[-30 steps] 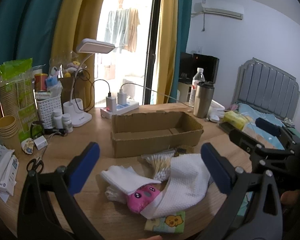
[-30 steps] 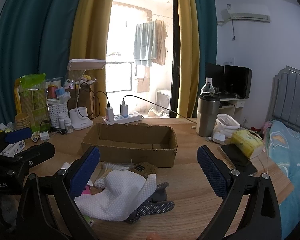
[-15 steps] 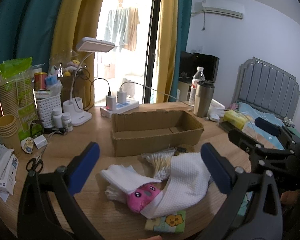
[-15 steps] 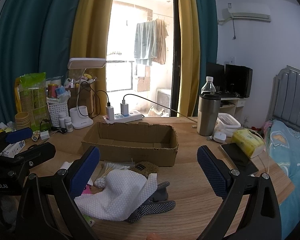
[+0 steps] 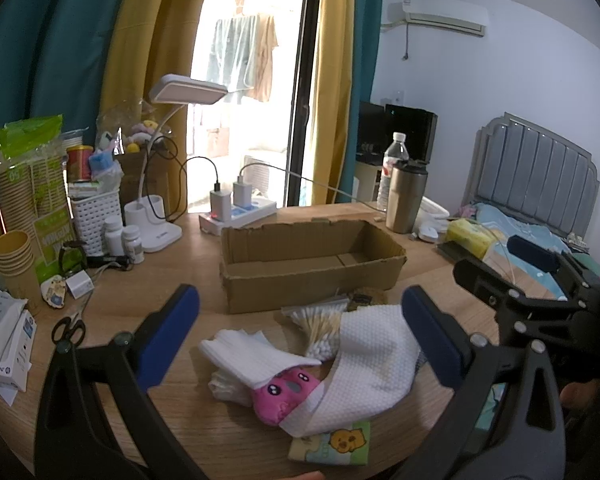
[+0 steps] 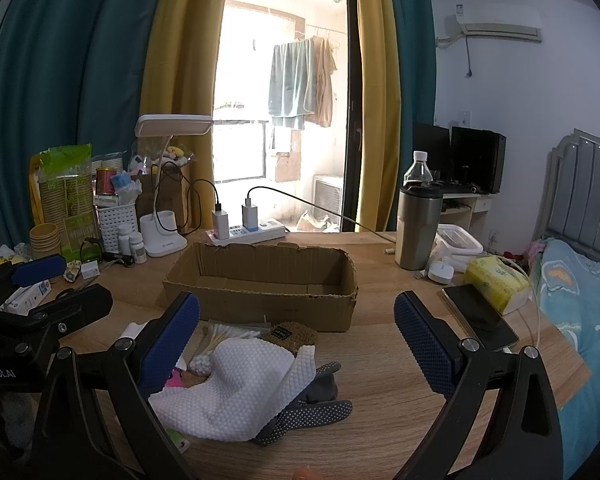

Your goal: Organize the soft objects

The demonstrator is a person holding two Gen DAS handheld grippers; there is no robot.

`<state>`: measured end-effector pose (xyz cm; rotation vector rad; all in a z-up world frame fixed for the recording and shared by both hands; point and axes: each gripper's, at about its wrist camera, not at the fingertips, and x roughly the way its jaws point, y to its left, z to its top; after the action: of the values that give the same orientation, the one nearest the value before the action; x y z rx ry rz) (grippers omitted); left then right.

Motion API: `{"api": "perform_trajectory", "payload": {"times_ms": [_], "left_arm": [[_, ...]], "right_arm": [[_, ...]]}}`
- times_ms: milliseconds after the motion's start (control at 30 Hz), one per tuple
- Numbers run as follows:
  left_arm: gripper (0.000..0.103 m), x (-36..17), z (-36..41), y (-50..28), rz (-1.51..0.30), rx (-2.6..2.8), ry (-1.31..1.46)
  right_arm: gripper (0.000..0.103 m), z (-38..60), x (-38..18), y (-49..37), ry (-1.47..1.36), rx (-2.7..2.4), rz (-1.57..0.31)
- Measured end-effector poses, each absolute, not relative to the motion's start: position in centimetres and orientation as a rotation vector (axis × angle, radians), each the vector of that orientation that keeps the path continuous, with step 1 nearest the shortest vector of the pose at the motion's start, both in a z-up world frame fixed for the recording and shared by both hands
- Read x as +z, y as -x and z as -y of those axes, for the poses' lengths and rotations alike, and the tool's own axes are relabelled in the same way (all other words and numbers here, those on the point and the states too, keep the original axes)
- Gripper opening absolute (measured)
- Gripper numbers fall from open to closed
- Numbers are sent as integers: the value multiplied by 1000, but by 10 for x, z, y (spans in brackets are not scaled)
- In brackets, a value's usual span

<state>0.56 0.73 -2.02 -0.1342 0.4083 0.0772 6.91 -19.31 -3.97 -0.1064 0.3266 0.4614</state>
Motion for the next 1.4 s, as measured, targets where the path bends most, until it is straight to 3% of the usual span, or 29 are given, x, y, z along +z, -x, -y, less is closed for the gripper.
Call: {"api": "perform_trajectory", "payload": {"times_ms": [1000, 1400], "left_arm": [[102, -88, -3, -11, -665, 15, 121], [102, -104, -14, -10, -714, 12, 154]], "right_arm": [[99, 189, -94, -90, 153, 507, -546], [79, 159, -114, -92, 169, 631, -642]]}}
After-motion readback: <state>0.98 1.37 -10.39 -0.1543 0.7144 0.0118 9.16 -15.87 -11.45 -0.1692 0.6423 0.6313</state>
